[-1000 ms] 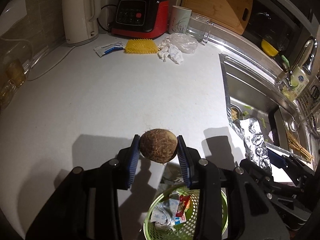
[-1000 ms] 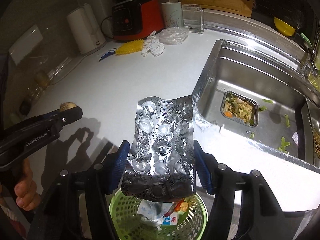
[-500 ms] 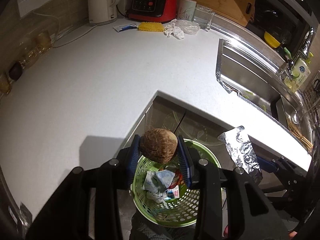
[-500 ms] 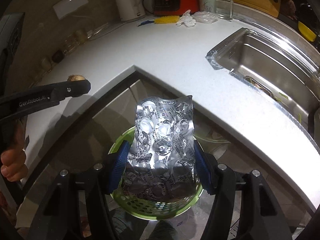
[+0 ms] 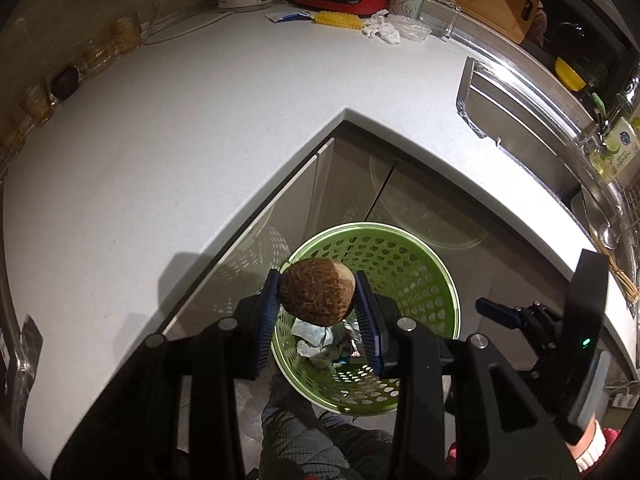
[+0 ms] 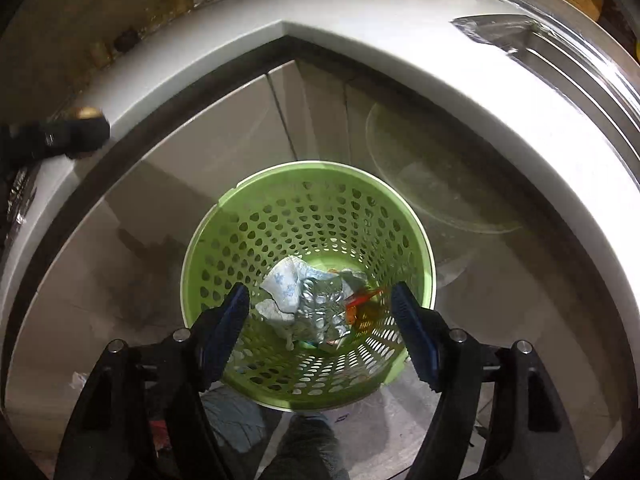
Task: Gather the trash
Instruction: 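Carry the brown ball and foil pack over the basket and release both, then grasp the white-blue wipe packets with the left tool while the right tool grasps the crumpled tissue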
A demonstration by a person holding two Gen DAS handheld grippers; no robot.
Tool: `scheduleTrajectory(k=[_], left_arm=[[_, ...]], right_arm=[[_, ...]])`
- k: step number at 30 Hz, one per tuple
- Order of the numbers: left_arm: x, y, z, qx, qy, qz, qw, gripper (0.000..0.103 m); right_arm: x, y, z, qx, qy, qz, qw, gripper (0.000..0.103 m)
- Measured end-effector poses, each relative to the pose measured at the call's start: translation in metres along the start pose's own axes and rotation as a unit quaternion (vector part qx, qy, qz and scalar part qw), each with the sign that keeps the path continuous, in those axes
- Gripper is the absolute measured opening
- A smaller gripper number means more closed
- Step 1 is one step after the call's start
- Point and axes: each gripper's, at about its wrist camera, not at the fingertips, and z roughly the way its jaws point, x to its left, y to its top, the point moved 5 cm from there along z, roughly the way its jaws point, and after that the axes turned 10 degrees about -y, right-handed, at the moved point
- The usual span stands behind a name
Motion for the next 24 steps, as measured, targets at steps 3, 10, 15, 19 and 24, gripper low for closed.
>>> scheduleTrajectory(k=[3, 10, 15, 19, 24], left_arm=[[-0.005, -0.007, 0.01, 0.012, -0.005, 0.001, 0.9999, 0.036], [-0.028, -0.024, 0.036, 0.044, -0.024, 0.026, 0.9984, 0.036], [-0.032, -0.033, 0.043, 0.055, -0.009, 0.022, 0.9982, 0.066], [-0.024, -0.025, 0.036, 0.044, 0.001, 0.0, 0.9991, 0.069], [-0.013, -0.009, 0.02, 0.022, 0.017, -0.017, 0.9995, 0.07]], right_arm=[[-0.022, 0.003, -0.02, -0.021, -0.015, 0.023, 0.999, 0.081], [-0.062, 0.015, -0.063, -0.063, -0.035, 0.069, 0.995, 0.082], [-0.072, 0.015, -0.075, -0.079, -0.042, 0.077, 0.993, 0.084], [-0.076, 0.015, -0.075, -0.078, -0.038, 0.078, 0.993, 0.084], [-0.073, 0.018, -0.079, -0.083, -0.033, 0.079, 0.993, 0.084]])
